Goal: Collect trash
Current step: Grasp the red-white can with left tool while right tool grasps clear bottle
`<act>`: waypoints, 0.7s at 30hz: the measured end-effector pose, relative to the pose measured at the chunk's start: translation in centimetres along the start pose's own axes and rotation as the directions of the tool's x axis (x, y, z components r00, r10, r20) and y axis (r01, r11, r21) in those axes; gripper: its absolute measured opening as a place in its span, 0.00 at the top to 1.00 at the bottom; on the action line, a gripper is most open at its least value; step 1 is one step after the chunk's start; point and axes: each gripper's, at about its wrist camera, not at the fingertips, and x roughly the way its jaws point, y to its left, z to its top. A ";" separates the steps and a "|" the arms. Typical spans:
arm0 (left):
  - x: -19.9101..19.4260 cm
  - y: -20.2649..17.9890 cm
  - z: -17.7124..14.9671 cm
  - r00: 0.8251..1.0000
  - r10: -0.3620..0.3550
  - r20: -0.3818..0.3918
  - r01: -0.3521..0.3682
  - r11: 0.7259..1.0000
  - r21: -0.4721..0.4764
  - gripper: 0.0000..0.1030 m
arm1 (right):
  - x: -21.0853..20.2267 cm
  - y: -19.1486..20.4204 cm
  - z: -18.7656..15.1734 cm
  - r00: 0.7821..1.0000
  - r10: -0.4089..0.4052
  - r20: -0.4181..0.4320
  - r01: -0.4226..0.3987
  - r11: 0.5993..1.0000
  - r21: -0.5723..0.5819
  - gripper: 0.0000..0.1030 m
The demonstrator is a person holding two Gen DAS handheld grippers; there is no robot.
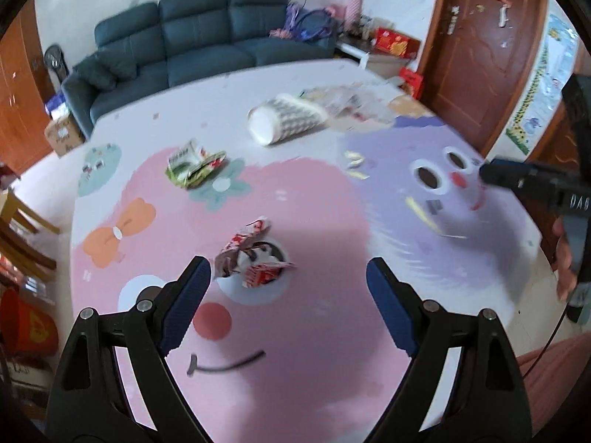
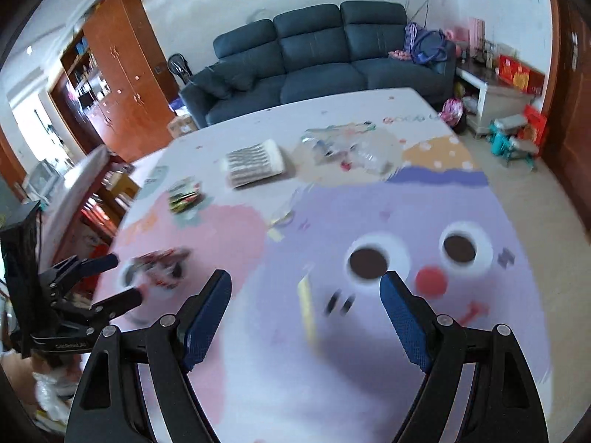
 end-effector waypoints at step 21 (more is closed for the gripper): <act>7.3 3.6 2.1 0.999 -0.007 -0.032 0.003 0.993 -0.116 0.84 | 18.3 -1.9 10.8 0.966 -0.258 0.008 0.249 0.926 -0.285 0.19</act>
